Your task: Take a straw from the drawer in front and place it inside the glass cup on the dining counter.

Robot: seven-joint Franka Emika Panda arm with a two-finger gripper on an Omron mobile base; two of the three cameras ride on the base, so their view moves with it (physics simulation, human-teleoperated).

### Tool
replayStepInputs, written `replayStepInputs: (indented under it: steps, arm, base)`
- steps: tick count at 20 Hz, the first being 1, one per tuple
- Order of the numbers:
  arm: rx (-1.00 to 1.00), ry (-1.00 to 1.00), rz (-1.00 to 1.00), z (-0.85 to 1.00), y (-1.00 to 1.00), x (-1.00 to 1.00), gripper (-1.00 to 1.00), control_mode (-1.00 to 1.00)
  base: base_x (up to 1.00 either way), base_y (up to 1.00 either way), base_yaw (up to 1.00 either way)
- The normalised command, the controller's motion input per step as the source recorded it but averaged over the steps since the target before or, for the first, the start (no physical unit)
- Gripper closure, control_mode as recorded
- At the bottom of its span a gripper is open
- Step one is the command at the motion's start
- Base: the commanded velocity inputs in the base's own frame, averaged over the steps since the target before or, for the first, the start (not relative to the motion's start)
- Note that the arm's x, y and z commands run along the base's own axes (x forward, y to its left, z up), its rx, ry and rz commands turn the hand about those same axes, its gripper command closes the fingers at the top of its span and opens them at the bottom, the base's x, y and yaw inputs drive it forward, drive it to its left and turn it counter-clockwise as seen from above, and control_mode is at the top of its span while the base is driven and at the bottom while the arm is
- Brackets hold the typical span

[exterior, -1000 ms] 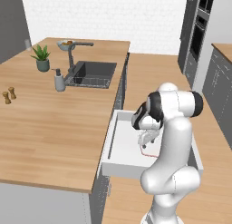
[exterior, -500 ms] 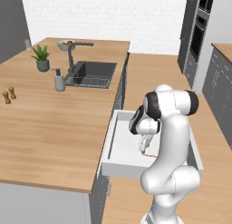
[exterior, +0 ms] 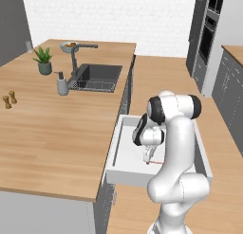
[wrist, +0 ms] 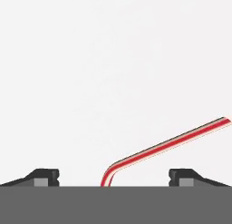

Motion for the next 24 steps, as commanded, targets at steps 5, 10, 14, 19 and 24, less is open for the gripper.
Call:
replayStepInputs:
  steps: [5, 10, 14, 19, 24]
  arm:
    - [0.0, -0.01, 0.0, -0.25, 0.0, 0.15, -1.0, -1.0]
    - [-0.02, -0.03, -0.02, -0.44, 0.0, 0.03, -1.0, -1.0]
    - [-0.04, -0.12, -0.03, -0.45, -0.01, -0.48, -1.0, -1.0]
    - [0.0, -0.17, -0.05, -0.02, 0.05, -0.89, -1.0, -1.0]
    - [0.0, -0.01, -0.07, 0.0, 0.01, 0.0, -1.0, -1.0]
  base:
    - [0.0, 0.0, 0.0]
    - [0.0, 0.0, 0.0]
    - [0.0, 0.0, 0.0]
    - [0.0, 0.0, 0.0]
    - [0.0, 0.0, 0.0]
